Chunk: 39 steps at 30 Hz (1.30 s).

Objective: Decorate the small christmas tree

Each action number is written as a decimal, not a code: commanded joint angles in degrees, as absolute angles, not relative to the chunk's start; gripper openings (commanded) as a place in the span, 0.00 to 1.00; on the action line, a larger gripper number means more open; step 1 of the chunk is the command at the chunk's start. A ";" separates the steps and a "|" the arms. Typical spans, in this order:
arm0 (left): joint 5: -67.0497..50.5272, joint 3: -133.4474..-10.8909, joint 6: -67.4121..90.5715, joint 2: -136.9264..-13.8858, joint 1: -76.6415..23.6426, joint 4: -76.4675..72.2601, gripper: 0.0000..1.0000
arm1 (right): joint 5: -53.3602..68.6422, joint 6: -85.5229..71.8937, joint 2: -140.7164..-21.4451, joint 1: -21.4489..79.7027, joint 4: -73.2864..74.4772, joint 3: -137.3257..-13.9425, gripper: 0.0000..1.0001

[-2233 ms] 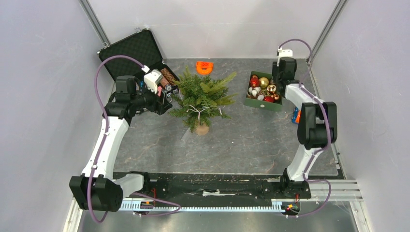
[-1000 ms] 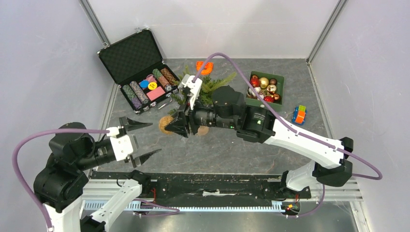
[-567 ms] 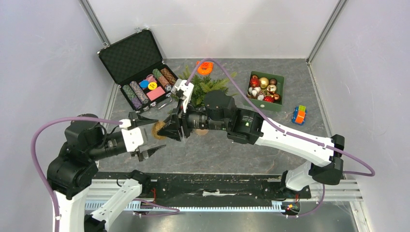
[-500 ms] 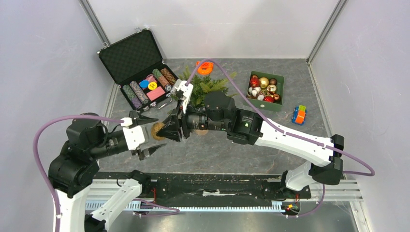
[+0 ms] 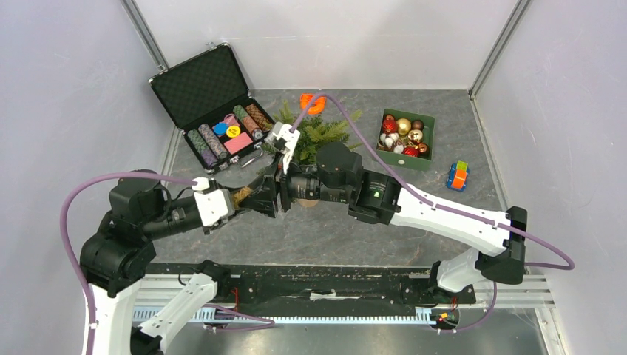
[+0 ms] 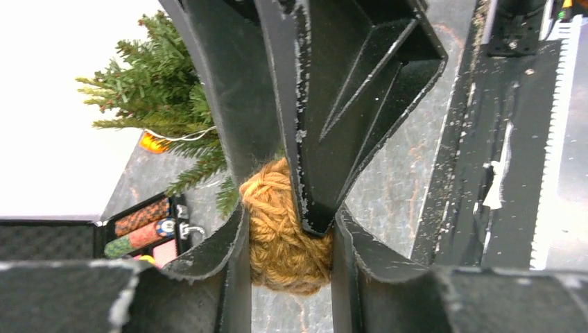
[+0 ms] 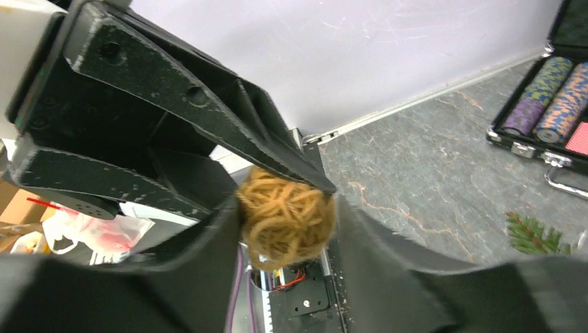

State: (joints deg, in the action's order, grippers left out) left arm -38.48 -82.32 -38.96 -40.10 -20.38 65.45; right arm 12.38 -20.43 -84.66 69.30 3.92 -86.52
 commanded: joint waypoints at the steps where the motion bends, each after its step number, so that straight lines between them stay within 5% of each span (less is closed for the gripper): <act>1: -38.26 -83.13 -35.59 -40.17 -20.34 64.41 0.02 | 11.13 -18.11 -79.24 69.96 3.02 -83.74 0.70; 6: -33.29 -84.10 -30.28 -40.39 -20.39 70.15 0.02 | 5.70 -14.19 -69.23 69.86 1.63 -75.24 0.85; 17: -37.71 -83.74 -26.69 -38.54 -20.36 74.03 0.02 | 9.68 -1.99 -59.05 69.96 -4.76 -61.33 0.62; 27: -28.22 -85.65 -23.27 -52.82 -20.33 65.64 0.02 | -5.01 2.77 -53.41 69.87 -0.61 -53.82 0.72; 39: -34.58 -82.77 -23.88 -59.57 -20.39 67.23 0.02 | -12.20 1.60 -45.44 65.79 1.32 -39.63 0.79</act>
